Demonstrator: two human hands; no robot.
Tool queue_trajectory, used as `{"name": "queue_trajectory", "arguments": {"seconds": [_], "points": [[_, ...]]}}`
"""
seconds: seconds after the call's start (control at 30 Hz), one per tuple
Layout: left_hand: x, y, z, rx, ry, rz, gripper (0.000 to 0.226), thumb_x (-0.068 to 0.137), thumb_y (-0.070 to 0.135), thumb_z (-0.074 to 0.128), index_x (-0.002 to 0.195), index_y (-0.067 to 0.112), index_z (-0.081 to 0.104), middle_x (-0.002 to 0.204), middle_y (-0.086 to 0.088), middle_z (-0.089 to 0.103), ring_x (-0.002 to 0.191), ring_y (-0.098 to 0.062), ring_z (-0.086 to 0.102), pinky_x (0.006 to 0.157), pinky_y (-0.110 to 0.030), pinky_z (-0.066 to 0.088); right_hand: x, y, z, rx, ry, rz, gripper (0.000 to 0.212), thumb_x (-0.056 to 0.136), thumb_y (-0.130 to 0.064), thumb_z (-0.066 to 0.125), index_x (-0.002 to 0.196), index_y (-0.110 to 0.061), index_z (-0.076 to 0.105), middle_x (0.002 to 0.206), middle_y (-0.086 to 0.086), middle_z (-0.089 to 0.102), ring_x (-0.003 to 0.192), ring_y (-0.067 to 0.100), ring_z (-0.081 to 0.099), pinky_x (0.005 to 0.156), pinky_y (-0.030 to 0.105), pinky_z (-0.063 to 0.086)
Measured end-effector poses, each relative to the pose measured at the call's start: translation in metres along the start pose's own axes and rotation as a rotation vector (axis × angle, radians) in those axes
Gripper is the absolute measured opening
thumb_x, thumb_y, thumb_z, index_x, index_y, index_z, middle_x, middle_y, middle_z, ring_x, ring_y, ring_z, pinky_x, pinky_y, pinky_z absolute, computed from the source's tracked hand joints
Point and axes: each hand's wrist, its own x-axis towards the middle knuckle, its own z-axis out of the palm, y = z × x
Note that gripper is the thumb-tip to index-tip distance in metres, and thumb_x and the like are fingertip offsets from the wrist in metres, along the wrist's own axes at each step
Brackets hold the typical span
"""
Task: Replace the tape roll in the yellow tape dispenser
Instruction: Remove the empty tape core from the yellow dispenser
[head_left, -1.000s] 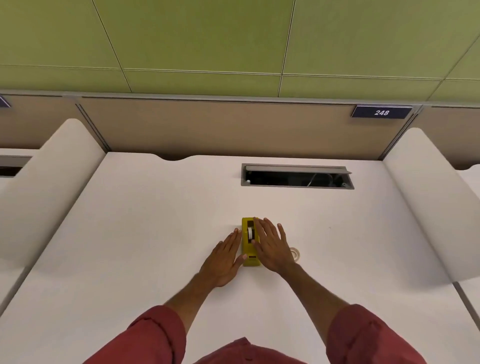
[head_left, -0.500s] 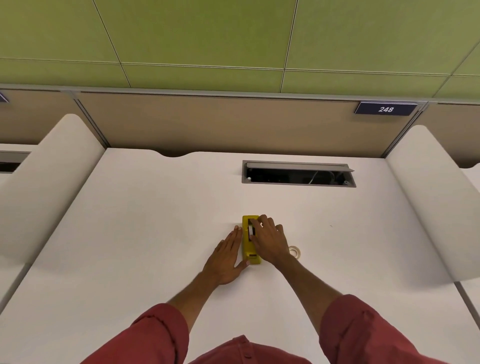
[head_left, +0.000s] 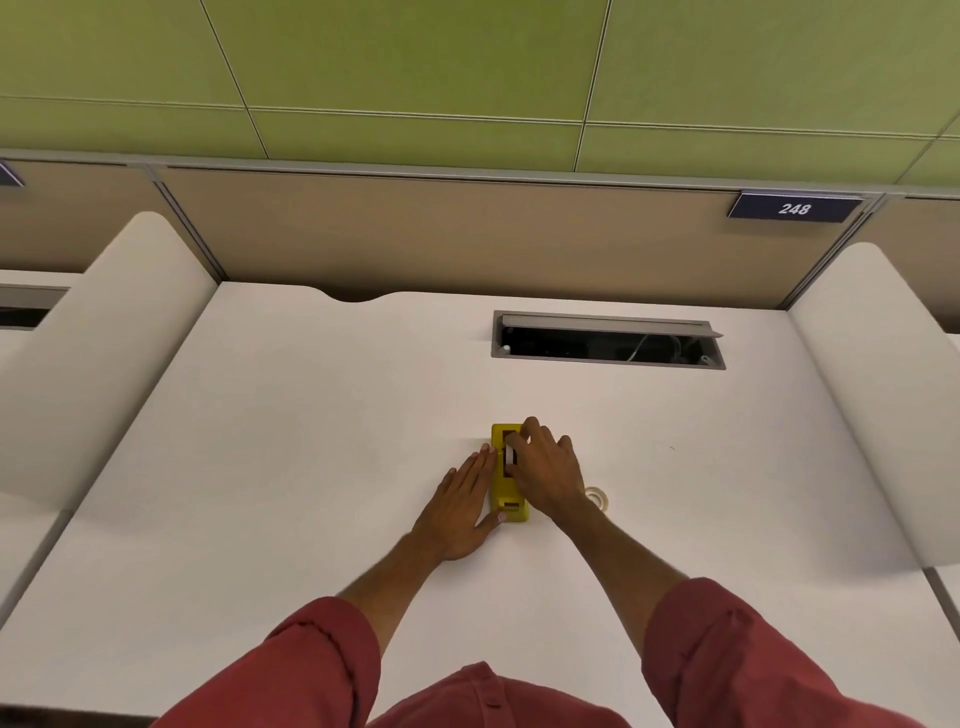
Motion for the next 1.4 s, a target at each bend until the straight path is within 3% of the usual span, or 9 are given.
{"name": "queue_trajectory", "arguments": {"seconds": [0.43, 1.4], "points": [[0.003, -0.003, -0.001, -0.136, -0.006, 0.030, 0.100, 0.108, 0.060, 0.050, 0.172, 0.018, -0.014, 0.182, 0.005, -0.016, 0.171, -0.011, -0.004, 0.142, -0.042, 0.010, 0.013, 0.006, -0.003, 0.098, 0.041, -0.053, 0.031, 0.106, -0.019, 0.057, 0.137, -0.014, 0.060, 0.139, 0.004, 0.057, 0.125, 0.025, 0.059, 0.104, 0.038, 0.047], [0.010, 0.003, -0.007, -0.211, 0.090, 0.069, 0.078, 0.116, 0.042, 0.042, 0.173, 0.016, -0.004, 0.183, 0.004, -0.009, 0.171, -0.010, -0.002, 0.141, -0.040, 0.013, 0.003, 0.007, -0.012, 0.425, 0.070, 0.033, 0.032, 0.105, -0.018, 0.063, 0.136, -0.012, 0.065, 0.132, 0.005, 0.062, 0.114, 0.027, 0.066, 0.098, 0.041, 0.053]]}}
